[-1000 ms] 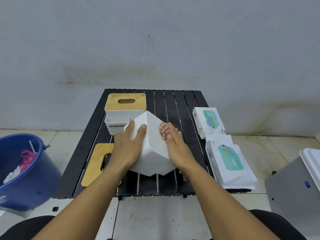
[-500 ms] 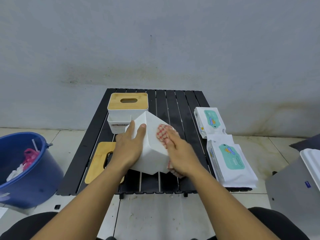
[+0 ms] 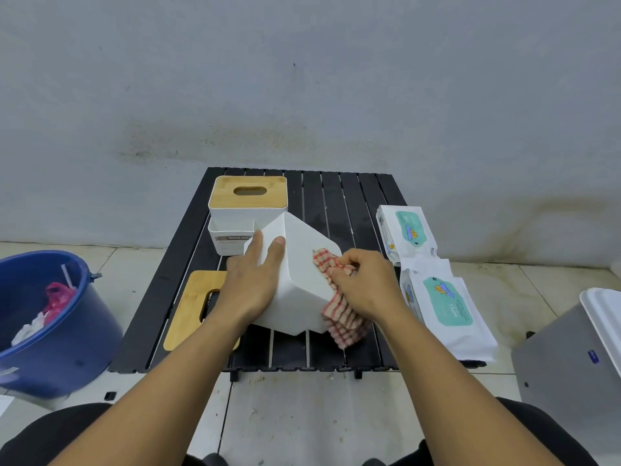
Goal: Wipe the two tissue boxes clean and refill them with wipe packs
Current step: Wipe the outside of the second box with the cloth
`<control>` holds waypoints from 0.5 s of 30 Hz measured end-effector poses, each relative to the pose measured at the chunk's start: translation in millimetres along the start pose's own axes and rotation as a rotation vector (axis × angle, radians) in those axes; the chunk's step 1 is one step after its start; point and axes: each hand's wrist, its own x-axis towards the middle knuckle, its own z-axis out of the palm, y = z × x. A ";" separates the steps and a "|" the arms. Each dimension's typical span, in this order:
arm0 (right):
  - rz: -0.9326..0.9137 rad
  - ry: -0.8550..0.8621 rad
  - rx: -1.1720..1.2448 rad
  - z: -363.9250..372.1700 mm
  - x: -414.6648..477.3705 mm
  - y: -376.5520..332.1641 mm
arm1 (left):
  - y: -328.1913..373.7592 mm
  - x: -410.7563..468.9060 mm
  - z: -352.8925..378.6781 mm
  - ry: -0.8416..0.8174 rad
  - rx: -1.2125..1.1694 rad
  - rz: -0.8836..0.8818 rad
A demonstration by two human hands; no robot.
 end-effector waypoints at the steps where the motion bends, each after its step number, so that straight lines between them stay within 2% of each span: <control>1: 0.035 -0.006 -0.009 -2.7 2.0 5.1 | 0.3 0.3 0.3 0.002 0.004 0.000; 3: 0.061 -0.026 -0.004 -6.1 2.1 7.7 | 0.9 0.7 1.2 0.005 0.013 0.000; 8: -0.060 -0.102 0.007 -1.3 -6.5 -8.6 | -0.2 -0.6 -0.7 0.011 0.024 -0.013; 15: 0.077 0.073 -0.097 4.1 9.0 10.2 | 3.2 1.4 0.1 -0.007 -0.002 -0.013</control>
